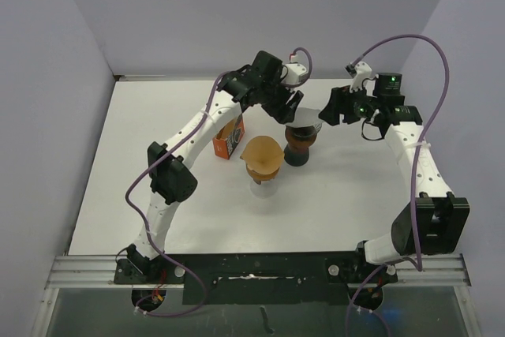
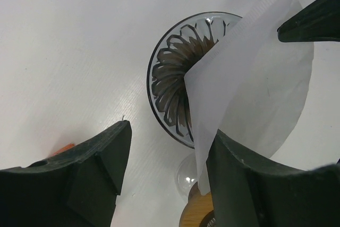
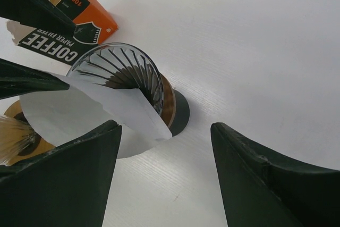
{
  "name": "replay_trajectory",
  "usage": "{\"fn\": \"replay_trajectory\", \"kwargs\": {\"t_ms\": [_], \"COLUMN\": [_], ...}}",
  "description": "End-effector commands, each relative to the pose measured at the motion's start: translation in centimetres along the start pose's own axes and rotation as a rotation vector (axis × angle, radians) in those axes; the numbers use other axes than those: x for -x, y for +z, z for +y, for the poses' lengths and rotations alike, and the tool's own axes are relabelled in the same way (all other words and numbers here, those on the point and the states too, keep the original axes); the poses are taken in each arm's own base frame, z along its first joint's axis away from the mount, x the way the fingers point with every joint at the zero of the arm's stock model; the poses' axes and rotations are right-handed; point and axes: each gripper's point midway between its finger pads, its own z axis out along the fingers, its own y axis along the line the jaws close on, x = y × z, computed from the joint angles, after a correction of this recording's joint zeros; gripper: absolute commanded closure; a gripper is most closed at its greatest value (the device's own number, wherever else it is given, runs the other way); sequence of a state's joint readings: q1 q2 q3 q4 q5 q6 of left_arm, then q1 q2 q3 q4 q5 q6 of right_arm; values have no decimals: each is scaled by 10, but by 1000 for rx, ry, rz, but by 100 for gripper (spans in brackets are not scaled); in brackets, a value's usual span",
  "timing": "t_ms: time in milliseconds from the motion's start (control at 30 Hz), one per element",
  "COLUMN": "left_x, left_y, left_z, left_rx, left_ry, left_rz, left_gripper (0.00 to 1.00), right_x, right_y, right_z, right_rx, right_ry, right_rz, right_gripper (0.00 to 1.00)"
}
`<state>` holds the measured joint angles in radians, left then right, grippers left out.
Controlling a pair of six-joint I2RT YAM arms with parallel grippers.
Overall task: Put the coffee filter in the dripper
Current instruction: Place the coffee filter in the coffee dripper.
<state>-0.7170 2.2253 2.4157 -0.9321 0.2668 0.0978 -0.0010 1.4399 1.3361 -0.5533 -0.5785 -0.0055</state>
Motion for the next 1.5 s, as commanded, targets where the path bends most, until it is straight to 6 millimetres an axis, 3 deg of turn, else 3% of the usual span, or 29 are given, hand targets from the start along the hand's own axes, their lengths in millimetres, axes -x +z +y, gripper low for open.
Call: {"fn": "replay_trajectory", "kwargs": {"t_ms": [0, 767, 1467], "left_x": [38, 29, 17], "left_y": [-37, -28, -9], "left_z": [0, 17, 19], "left_rx": [33, 89, 89], "left_ry": [-5, -61, -63], "left_rz": [-133, -118, -91], "left_gripper": [44, 44, 44], "right_x": [21, 6, -1], "right_y": [1, 23, 29], "right_z": [2, -5, -7], "right_rx": [-9, -43, -93], "right_ry": [-43, -40, -71], "right_rz": [-34, 46, 79], "right_gripper": [31, 38, 36]}}
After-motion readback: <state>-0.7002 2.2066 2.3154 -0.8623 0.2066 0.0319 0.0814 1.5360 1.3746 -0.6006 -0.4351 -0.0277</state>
